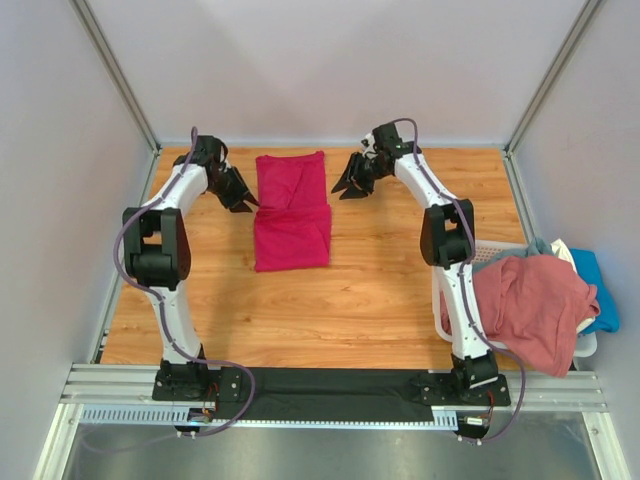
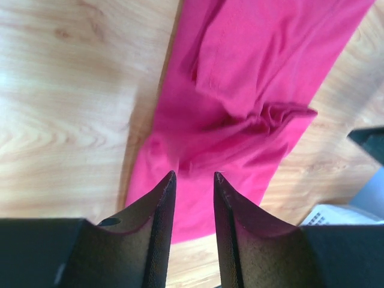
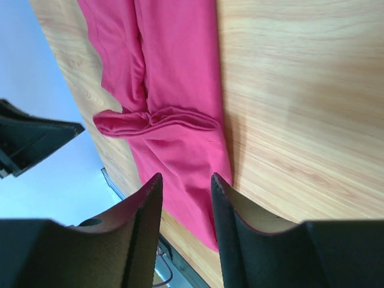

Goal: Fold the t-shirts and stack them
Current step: Fold the tshirt

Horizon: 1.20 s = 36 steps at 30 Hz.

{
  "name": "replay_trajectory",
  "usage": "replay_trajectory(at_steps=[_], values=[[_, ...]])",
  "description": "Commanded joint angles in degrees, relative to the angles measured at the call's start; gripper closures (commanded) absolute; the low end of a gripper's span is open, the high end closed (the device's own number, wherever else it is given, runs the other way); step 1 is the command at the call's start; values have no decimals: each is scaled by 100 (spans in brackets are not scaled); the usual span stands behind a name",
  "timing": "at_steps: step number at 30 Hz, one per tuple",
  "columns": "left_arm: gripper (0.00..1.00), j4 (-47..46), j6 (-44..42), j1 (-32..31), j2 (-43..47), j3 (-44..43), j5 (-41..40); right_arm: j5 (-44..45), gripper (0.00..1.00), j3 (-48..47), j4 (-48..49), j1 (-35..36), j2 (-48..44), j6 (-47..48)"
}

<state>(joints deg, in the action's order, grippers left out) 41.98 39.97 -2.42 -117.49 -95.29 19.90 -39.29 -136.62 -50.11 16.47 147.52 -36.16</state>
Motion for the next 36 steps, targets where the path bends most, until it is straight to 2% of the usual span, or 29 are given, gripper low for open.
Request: replay_trajectory(at_steps=[1, 8, 9, 13, 15, 19, 23, 26, 36], values=[[61, 154, -524, -57, 832, 202, -92, 61, 60, -190, -288, 5, -381, 144], [66, -716, -535, -566, 1808, 1731, 505, 483, 52, 1110, -289, 514, -1435, 750], [66, -900, -473, -611, 1826, 2046, 758, 501, 52, 1363, -263, 567, -1489, 777], [68, -1595, -209, -699, 1555, 2330, 1165, 501, 52, 1760, -149, 787, -1613, 769], [69, -1684, -235, -699, 1291, 2147, 1218, 501, 54, 1866, -140, 928, -1630, 786], [70, -1623, -305, -673, 668, 1444, 1244, 361, 69, 2191, 1, 1130, -1665, 734], [71, -1623, -208, -620, 158, 776, 1332, 316, 80, 2473, 133, 1183, -1639, 689], [71, -1351, -217, -515, -256, 197, 1218, 316, 81, 2473, 116, 1166, -1525, 707], [72, -779, -674, -242, -1241, -719, 1157, 387, 78, 2737, 98, 1122, -1296, 795]])
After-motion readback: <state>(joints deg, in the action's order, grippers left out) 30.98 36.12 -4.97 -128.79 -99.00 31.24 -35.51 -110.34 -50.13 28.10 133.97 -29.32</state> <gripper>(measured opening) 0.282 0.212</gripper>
